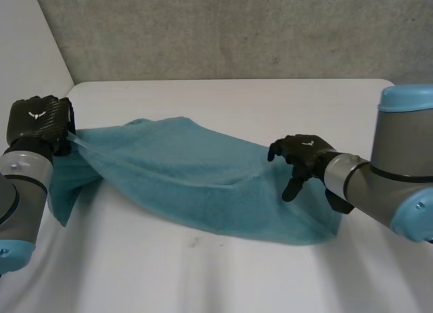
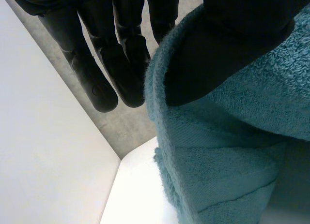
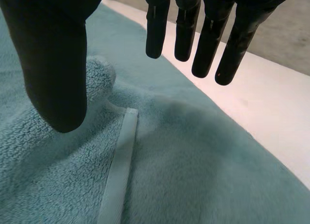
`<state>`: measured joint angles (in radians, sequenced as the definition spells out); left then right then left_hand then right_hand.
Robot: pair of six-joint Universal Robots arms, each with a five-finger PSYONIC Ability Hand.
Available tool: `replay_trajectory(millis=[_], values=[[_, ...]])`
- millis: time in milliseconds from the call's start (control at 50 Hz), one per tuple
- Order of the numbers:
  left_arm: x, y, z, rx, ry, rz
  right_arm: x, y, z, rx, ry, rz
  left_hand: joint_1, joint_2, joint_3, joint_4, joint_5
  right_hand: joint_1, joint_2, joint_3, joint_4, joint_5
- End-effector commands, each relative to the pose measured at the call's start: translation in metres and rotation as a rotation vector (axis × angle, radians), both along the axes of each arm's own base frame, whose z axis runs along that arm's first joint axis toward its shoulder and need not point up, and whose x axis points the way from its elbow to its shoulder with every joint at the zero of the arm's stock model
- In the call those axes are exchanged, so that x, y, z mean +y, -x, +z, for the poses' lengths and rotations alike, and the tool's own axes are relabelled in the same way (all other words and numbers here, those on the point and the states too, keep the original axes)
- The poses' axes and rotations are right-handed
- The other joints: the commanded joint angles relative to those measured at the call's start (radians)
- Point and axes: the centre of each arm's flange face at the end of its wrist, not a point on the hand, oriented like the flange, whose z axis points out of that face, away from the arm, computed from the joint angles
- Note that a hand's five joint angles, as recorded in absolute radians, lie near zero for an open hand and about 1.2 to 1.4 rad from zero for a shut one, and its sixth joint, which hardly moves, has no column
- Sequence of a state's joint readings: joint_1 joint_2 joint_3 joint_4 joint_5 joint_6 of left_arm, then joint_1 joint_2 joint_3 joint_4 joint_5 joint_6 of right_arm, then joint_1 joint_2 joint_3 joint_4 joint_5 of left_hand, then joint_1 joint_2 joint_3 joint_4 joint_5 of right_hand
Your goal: Fold the laundry
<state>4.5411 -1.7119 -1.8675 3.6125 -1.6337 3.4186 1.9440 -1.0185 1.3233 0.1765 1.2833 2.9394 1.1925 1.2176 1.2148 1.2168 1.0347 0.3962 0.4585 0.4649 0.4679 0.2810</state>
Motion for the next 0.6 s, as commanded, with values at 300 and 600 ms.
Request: replay_trajectory(millis=[300, 600], values=[[0.0, -0.002, 0.0, 0.001, -0.001, 0.006, 0.011, -0.039, -0.03, 0.145, -0.115, 0.206, 0.204, 0.179, 0.182, 0.18, 0.187, 0.158, 0.096, 0.09, 0.087, 0.099], [-0.002, -0.002, -0.002, 0.0, -0.004, 0.007, 0.012, -0.035, -0.027, 0.125, -0.127, 0.18, 0.204, 0.179, 0.182, 0.18, 0.187, 1.0, 0.938, 0.931, 0.928, 0.941]])
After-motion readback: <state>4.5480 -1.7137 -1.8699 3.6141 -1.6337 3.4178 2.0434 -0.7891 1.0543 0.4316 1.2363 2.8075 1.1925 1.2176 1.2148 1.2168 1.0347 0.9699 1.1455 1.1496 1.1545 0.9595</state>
